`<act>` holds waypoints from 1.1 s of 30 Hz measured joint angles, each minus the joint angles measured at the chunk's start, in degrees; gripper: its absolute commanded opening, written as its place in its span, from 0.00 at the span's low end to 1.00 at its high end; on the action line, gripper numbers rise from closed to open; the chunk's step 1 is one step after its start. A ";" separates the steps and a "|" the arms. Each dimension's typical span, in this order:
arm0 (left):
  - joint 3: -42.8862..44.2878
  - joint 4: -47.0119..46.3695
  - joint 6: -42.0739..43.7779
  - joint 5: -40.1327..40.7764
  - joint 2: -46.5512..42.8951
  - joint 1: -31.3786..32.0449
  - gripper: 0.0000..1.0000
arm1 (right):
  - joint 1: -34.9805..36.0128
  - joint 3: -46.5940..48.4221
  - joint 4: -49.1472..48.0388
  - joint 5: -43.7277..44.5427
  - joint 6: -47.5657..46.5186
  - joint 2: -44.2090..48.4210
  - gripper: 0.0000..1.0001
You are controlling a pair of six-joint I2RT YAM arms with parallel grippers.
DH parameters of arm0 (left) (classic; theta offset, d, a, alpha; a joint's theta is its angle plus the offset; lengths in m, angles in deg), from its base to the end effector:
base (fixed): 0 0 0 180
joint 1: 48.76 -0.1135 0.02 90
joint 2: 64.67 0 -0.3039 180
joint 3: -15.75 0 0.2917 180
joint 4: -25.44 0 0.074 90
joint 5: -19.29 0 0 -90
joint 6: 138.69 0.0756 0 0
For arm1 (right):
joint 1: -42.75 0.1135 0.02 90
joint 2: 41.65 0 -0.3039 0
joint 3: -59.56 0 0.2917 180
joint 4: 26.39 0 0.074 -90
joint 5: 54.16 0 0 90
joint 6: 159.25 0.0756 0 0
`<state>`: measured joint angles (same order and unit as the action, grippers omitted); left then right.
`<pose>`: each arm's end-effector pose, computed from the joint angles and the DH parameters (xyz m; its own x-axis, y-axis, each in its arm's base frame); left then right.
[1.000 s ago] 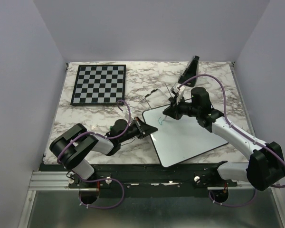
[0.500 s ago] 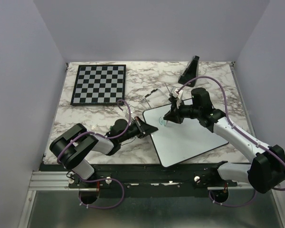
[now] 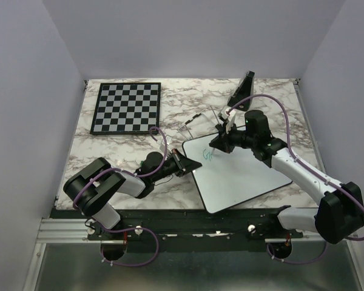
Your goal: Write a sentence on the whiteboard
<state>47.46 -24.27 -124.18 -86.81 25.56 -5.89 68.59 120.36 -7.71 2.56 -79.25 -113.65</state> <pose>0.2191 -0.2320 0.1462 -0.8554 -0.4751 -0.2065 0.1054 0.2306 -0.9673 0.2800 0.1817 0.2775 -0.3039 -0.3085 -0.9014 -0.8584 0.4990 0.1187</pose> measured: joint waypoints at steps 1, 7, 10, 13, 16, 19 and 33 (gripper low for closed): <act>0.00 0.00 0.00 0.00 0.00 0.00 0.00 | -0.04 0.00 -0.50 0.37 0.24 -0.11 0.00; 0.00 -0.07 0.00 0.00 0.02 0.00 0.00 | -0.07 0.02 -2.56 4.26 1.46 -0.39 0.01; 0.00 -0.02 0.00 0.00 0.02 0.00 0.00 | -0.09 0.02 -2.71 5.64 1.40 -0.37 0.01; 0.00 -0.07 0.00 0.00 0.09 0.00 0.00 | -0.22 0.00 -2.43 5.62 0.90 -0.31 0.00; 0.00 -0.13 0.00 -0.02 0.13 0.00 0.00 | -0.37 -0.02 -1.27 5.07 -0.22 0.13 0.01; 0.00 -0.39 0.02 -0.04 0.15 0.02 0.00 | -0.42 -0.02 0.33 3.41 -1.51 0.72 0.01; 0.02 -0.44 0.00 -0.04 0.44 0.00 0.00 | -0.42 0.83 2.75 -3.02 -1.31 -0.57 0.01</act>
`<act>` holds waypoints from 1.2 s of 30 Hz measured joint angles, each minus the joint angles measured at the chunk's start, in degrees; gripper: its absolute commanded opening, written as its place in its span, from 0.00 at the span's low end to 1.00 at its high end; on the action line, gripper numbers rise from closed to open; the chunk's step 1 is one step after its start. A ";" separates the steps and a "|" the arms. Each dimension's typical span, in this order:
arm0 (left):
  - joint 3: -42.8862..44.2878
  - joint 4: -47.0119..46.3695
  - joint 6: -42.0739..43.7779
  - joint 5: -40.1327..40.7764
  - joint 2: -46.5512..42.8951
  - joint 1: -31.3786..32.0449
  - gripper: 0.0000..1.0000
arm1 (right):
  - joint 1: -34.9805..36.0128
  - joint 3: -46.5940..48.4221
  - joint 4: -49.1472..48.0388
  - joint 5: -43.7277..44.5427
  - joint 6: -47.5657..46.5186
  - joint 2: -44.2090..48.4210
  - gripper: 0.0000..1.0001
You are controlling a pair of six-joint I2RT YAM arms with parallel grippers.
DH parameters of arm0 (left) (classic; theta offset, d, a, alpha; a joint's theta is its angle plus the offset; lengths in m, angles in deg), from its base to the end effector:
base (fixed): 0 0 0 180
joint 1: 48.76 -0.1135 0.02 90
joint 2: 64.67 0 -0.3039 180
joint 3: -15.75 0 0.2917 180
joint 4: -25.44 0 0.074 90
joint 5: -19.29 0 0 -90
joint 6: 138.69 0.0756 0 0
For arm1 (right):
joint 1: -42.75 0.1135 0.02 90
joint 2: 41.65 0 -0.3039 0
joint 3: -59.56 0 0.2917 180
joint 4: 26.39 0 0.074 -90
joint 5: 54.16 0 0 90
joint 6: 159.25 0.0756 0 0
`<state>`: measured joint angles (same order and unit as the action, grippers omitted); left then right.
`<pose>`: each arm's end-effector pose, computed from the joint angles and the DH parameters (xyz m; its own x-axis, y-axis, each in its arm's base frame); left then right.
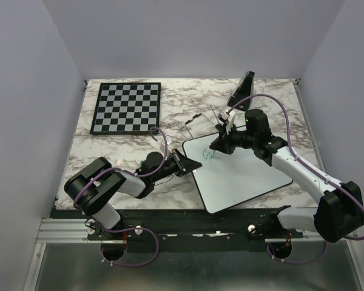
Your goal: Write a sentence on the whiteboard
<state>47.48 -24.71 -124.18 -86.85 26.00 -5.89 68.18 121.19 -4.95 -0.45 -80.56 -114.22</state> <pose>0.2195 -0.2324 0.1451 -0.8557 -0.4746 -0.2065 0.1058 0.2302 -0.9674 0.2782 0.1818 0.2758 -0.3178 -0.3262 -0.8903 -0.8769 0.4582 0.1452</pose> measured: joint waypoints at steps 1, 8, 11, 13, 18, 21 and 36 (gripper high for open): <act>0.00 -0.04 0.00 0.00 0.00 0.00 0.00 | 0.00 0.13 -0.09 0.04 0.33 -0.07 0.01; 0.00 -0.46 0.26 -0.07 0.00 0.02 0.00 | -0.44 0.76 -0.68 1.73 1.38 0.28 0.01; 0.00 -0.48 0.26 -0.07 0.00 0.02 0.00 | -1.16 0.76 -0.72 2.56 1.38 0.96 0.01; 0.00 -0.48 0.26 -0.09 0.00 0.02 0.00 | -1.57 0.76 -0.92 3.06 1.38 1.14 0.01; 0.00 -0.48 0.28 -0.11 0.00 0.02 0.00 | -2.27 0.76 -0.92 4.55 1.31 1.11 0.01; 0.00 -0.48 0.28 -0.11 0.00 0.02 0.00 | -2.29 0.76 -0.94 5.16 1.25 0.98 0.01; 0.00 -0.39 -0.26 -0.09 0.31 0.00 0.00 | -2.32 0.76 -2.60 7.10 2.14 -1.16 0.01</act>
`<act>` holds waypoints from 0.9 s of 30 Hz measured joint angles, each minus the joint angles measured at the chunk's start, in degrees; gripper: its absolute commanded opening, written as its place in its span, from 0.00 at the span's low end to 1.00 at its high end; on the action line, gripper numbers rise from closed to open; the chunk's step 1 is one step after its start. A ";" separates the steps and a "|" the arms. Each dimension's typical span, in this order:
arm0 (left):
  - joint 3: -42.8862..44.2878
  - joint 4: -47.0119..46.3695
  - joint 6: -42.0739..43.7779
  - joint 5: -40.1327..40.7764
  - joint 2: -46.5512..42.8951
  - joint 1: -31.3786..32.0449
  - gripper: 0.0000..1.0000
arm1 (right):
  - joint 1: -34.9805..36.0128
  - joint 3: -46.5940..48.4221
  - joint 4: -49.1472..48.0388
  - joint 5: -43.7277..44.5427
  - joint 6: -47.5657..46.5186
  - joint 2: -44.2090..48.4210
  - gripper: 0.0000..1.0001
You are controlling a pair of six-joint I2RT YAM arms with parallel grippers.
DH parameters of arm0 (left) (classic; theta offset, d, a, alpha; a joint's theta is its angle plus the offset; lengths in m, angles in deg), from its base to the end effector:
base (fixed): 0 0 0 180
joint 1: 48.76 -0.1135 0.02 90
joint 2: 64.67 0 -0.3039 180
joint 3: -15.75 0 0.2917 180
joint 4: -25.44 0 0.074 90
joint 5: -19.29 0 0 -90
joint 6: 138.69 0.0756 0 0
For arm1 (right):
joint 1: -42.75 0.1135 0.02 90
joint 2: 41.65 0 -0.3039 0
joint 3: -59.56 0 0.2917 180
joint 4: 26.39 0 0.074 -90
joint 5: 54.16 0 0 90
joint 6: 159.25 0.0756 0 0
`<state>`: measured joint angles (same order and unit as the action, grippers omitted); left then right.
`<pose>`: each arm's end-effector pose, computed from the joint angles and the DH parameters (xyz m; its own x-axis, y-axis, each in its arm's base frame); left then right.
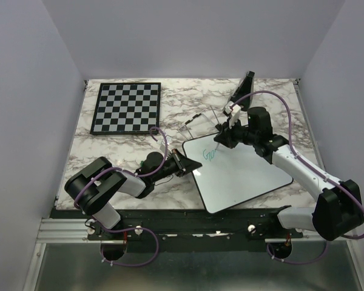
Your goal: Write a sentence on the whiteboard
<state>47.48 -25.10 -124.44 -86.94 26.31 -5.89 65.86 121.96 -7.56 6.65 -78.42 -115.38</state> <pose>0.2196 -0.2327 0.1445 -0.8567 -0.4745 -0.2023 0.1031 0.2268 -0.9685 0.3000 0.1681 0.2776 -0.3398 -0.2963 -0.8926 -0.7948 0.5979 0.1041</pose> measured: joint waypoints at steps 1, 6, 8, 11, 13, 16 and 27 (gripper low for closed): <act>0.00 0.00 0.00 0.00 0.00 0.00 0.00 | -0.04 0.00 -0.17 0.61 0.15 0.00 0.01; 0.00 -0.02 0.00 0.00 0.00 0.00 0.00 | -0.57 0.00 -0.39 2.05 0.13 0.00 0.01; 0.00 -0.02 0.00 0.00 0.00 0.00 0.00 | -0.66 0.00 -0.37 2.16 0.04 0.02 0.01; 0.00 -0.02 0.00 0.00 0.00 0.00 0.00 | -0.74 -0.02 0.20 1.88 -0.83 0.24 0.01; 0.00 -0.07 0.02 0.00 0.00 0.00 0.00 | -0.74 -0.11 0.90 1.01 -1.66 0.55 0.01; 0.00 -0.04 0.02 0.00 0.00 0.00 0.00 | -0.74 -0.11 2.69 -1.44 -2.93 0.81 0.01; 0.00 -0.04 0.02 0.00 0.07 0.00 0.00 | -0.74 -0.09 5.14 -6.69 -3.65 0.85 0.01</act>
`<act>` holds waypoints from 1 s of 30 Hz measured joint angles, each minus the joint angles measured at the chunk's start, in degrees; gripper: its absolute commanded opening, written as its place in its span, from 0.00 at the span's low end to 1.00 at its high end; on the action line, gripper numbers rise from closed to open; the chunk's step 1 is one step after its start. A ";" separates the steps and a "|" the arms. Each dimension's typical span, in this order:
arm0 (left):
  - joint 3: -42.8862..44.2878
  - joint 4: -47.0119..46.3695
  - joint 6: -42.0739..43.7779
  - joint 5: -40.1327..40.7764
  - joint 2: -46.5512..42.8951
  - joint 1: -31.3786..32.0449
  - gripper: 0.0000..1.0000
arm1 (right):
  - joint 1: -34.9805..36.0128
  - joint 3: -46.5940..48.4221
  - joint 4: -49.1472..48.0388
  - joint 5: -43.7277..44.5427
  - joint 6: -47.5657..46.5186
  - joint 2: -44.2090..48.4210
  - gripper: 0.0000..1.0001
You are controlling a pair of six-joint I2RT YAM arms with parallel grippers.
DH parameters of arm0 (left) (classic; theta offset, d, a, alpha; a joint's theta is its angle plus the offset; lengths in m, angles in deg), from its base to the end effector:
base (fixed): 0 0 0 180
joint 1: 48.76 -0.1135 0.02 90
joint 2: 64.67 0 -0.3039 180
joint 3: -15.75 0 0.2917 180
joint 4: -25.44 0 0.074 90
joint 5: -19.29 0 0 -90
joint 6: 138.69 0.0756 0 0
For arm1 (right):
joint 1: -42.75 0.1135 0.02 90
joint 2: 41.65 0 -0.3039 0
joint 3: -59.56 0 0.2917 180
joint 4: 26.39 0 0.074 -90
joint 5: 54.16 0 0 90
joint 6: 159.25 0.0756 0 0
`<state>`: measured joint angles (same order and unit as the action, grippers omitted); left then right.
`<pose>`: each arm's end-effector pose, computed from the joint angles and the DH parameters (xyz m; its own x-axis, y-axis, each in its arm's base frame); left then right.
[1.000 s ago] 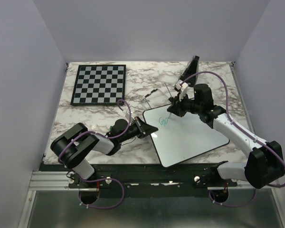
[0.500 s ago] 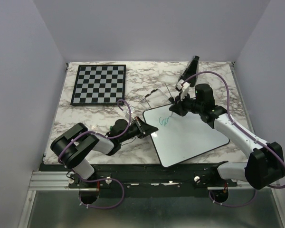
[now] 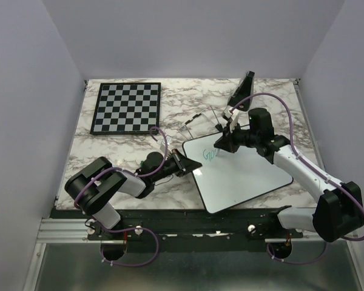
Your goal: Write a sentence on the whiteboard
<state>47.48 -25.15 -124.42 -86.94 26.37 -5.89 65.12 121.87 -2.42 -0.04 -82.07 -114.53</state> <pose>0.2196 -0.2327 0.1443 -0.8567 -0.4744 -0.2026 0.1032 0.2271 -0.9684 0.2871 0.1661 0.2737 -0.3438 -0.3359 -0.8769 -0.8523 0.5036 0.1412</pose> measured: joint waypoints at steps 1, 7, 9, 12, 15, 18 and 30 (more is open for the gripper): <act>0.00 0.00 0.00 0.00 0.00 0.00 0.00 | 0.00 0.09 -0.02 0.02 0.35 -0.15 0.00; 0.00 -0.28 0.09 -0.02 0.00 0.02 0.00 | 0.00 1.68 -0.66 1.79 1.95 -1.09 0.01; 0.00 -0.31 0.09 -0.02 0.00 0.02 0.00 | -0.11 1.92 -1.18 2.49 2.40 -1.07 0.01; 0.00 -0.42 0.13 -0.02 0.00 0.02 0.00 | -0.61 1.99 -1.77 3.19 2.95 -0.90 0.01; 0.00 -0.44 0.28 -0.02 0.00 0.02 0.00 | -1.81 1.99 -2.10 3.50 3.45 -0.24 0.00; 0.00 -0.46 0.35 -0.04 0.00 0.02 0.00 | -3.13 1.99 -3.32 4.74 4.31 0.04 0.01; 0.00 -0.57 0.50 -0.07 0.00 0.02 0.00 | -3.98 1.99 -8.26 9.75 6.34 -2.73 0.00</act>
<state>47.48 -25.71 -123.91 -87.01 26.37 -5.87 61.14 123.86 -10.68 9.71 -75.73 -117.26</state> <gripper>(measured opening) 0.073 0.165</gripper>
